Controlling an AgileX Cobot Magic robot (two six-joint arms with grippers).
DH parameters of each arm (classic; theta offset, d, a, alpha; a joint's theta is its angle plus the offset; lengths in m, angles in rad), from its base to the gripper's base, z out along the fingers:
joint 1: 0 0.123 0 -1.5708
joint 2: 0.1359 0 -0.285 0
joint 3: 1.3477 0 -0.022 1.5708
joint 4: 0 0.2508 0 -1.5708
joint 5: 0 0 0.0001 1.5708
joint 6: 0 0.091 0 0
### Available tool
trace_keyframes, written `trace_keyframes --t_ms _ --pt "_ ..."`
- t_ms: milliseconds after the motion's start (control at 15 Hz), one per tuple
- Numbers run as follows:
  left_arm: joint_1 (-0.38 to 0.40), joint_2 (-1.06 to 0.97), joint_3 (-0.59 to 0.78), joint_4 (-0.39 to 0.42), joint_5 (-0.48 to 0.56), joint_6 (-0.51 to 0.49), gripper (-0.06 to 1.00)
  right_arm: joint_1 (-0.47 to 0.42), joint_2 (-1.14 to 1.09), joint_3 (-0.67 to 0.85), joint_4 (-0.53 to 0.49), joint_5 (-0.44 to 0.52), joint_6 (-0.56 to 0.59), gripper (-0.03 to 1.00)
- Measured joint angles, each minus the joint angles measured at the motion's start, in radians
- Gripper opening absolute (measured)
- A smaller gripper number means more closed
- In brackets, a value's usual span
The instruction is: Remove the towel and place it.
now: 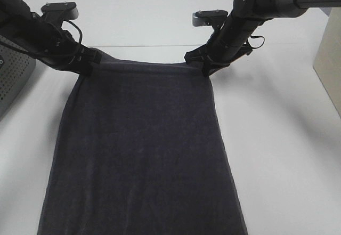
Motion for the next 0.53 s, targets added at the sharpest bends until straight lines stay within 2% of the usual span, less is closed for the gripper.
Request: trace_keyframes --t_ms 200,533 --pt "0.000 0.011 -0.018 -0.002 -0.091 0.036 0.01 0.000 0.000 -0.025 -0.028 -0.077 0.001 0.01" --pt "-0.002 0.096 -0.151 -0.003 -0.116 0.075 0.01 0.000 0.000 -0.025 -0.093 -0.224 0.001 0.01"
